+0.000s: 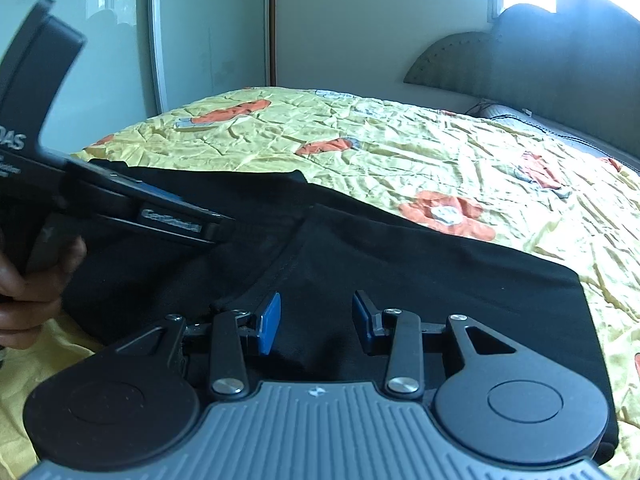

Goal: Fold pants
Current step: 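Lower both open grippers onto the folded black trousers side by side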

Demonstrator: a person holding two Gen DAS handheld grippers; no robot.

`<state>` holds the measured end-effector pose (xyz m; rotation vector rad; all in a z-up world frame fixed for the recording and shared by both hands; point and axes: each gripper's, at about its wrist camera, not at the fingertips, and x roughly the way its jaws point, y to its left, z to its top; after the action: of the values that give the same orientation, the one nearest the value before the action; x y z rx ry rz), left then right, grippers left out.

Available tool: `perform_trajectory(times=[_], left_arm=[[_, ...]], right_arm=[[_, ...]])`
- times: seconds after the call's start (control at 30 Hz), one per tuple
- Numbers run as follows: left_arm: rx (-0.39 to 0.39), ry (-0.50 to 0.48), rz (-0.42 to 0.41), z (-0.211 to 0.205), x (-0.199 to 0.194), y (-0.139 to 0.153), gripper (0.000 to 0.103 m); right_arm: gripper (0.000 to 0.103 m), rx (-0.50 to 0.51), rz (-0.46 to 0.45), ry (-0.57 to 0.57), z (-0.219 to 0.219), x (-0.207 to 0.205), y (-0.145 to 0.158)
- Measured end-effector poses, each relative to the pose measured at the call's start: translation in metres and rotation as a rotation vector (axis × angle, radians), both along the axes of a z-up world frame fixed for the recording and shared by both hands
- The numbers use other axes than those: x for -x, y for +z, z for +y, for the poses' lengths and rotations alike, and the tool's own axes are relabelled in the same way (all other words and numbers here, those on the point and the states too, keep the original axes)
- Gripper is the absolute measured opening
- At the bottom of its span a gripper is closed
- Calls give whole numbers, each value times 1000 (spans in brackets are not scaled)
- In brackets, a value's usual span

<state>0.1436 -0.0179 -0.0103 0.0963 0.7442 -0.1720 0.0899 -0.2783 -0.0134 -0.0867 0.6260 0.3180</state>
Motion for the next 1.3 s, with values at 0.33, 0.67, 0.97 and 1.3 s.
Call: perform_trajectory(times=[0.33, 0.67, 0.97, 1.3], left_arm=[[8, 84, -20, 26, 3, -10, 82], [-10, 116, -91, 25, 11, -25, 100], [-1, 124, -96, 25, 13, -26, 102], [-9, 135, -95, 24, 15, -26, 102]], right_arm=[[59, 1, -5, -38, 2, 0, -12], [103, -22, 9, -125, -8, -3, -21], [103, -37, 17, -129, -12, -3, -22], [103, -46, 20, -131, -12, -4, -22]])
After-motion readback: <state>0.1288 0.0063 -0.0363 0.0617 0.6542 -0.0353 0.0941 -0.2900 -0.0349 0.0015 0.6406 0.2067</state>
